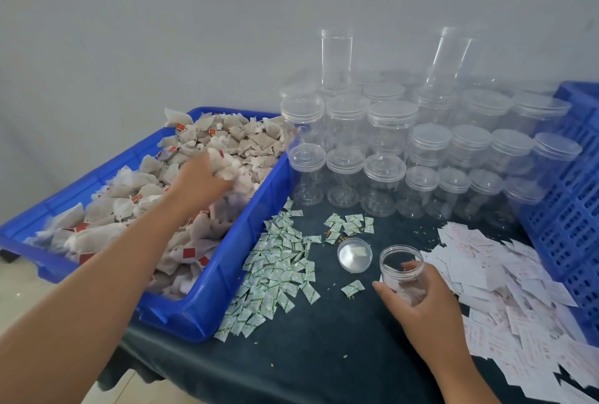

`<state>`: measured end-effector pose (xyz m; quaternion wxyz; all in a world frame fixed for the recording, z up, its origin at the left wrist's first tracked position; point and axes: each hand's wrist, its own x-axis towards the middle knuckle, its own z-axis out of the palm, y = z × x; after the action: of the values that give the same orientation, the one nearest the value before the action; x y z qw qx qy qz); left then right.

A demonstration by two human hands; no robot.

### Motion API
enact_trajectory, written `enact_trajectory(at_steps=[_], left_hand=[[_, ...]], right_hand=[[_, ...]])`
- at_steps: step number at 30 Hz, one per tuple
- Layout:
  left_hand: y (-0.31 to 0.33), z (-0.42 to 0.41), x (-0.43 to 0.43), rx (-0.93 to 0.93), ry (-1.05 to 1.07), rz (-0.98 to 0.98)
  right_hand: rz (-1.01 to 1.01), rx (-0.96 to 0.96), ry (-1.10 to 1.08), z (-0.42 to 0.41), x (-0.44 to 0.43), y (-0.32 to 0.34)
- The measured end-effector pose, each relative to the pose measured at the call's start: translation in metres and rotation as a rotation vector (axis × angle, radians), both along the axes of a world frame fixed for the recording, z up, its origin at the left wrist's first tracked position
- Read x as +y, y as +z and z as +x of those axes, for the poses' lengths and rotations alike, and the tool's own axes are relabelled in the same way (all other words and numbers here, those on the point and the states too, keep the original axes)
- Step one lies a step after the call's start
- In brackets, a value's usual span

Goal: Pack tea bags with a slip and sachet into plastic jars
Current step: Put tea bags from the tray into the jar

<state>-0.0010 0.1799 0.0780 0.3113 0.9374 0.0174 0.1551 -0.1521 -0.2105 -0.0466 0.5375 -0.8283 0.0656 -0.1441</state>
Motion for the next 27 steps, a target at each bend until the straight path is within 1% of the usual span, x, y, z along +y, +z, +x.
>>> enact_trajectory(at_steps=[4, 5, 6, 7, 8, 10, 11, 13, 15, 17, 18, 21, 23, 24, 27], left_hand=[[0.024, -0.007, 0.003, -0.104, 0.152, -0.298], [0.029, -0.008, 0.005, -0.121, 0.157, -0.346], [0.033, -0.009, 0.005, -0.127, 0.148, -0.350], [0.038, -0.008, 0.005, -0.120, 0.136, -0.303], [0.040, -0.008, 0.004, -0.093, 0.123, -0.215], [0.038, -0.008, 0.000, 0.004, 0.111, -0.028], [0.034, -0.009, -0.003, 0.065, 0.109, 0.013], [0.024, -0.011, -0.004, 0.175, 0.085, 0.022], [0.016, -0.014, -0.005, 0.181, 0.070, -0.040], [0.017, -0.018, -0.008, 0.119, 0.112, -0.139], [0.020, -0.021, -0.010, 0.057, 0.118, -0.156], [0.034, -0.026, -0.019, -0.116, 0.069, -0.128], [0.049, -0.031, -0.030, -0.193, 0.050, -0.161], [0.057, -0.034, -0.038, -0.228, 0.015, -0.200], [0.080, -0.045, -0.072, -0.323, -0.138, -0.402]], right_hand=[[0.006, -0.001, 0.020, 0.001, -0.002, -0.002], [0.007, 0.000, 0.025, 0.001, -0.003, -0.002], [0.007, 0.000, 0.029, 0.001, -0.003, -0.003], [0.007, -0.002, 0.034, 0.002, -0.003, -0.003], [0.009, -0.005, 0.038, 0.002, -0.003, -0.003], [0.015, -0.011, 0.040, 0.002, -0.002, -0.003], [0.016, -0.011, 0.042, 0.003, -0.002, -0.003], [0.016, -0.010, 0.044, 0.004, -0.002, -0.003], [0.017, -0.006, 0.046, 0.004, -0.002, -0.004], [0.018, 0.001, 0.046, 0.004, -0.003, -0.004], [0.013, 0.005, 0.049, 0.004, -0.003, -0.004], [0.017, 0.004, 0.073, 0.004, -0.003, -0.004], [0.030, -0.003, 0.101, 0.003, -0.003, -0.005], [0.031, -0.008, 0.112, 0.003, -0.003, -0.005], [0.029, -0.021, 0.126, 0.002, -0.003, -0.003]])
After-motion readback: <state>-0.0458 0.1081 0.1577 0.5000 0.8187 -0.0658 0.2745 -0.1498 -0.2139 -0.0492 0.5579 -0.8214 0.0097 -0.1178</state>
